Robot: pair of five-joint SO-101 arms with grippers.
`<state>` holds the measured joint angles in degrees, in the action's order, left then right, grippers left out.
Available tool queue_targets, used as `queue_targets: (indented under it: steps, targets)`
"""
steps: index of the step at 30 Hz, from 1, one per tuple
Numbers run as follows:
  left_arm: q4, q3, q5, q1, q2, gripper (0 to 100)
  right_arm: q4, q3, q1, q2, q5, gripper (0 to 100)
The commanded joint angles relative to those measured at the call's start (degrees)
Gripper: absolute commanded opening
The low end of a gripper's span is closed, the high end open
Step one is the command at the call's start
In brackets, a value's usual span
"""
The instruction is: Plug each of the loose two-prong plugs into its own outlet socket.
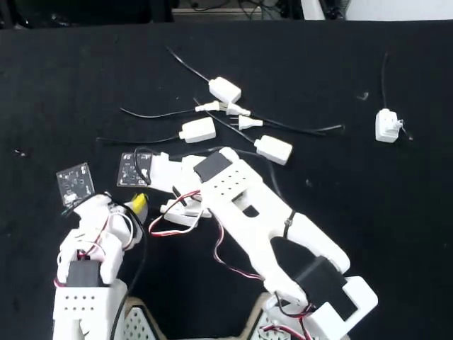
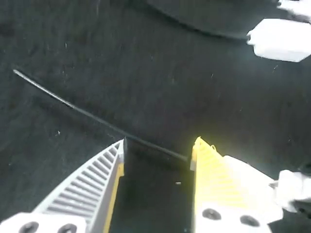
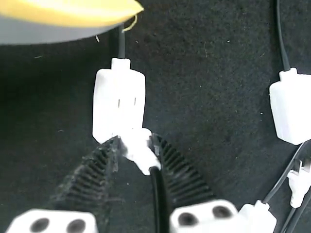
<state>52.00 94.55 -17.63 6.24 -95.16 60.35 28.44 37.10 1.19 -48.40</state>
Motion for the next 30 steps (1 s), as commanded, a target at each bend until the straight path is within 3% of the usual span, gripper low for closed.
queue_targets:
  steps: [1, 15, 26, 30]
  targets:
    - [-2.99, -6.02, -0.35, 0.13, 9.05, 23, -0.26, 1.80, 0.35, -0.31, 0.53, 1.0]
    - [-17.41, -8.57, -6.77, -1.54, 34.64, 23, 0.09, 1.80, 0.26, -0.22, 0.62, 1.0]
    - [-13.71, -18.07, -5.36, -0.22, 50.37, 23, 3.08, -1.80, 0.35, -0.22, 0.97, 1.0]
    - [-7.74, -21.58, -4.84, -0.22, 54.59, 23, 3.96, -1.45, 0.09, -0.22, 3.16, 1.0]
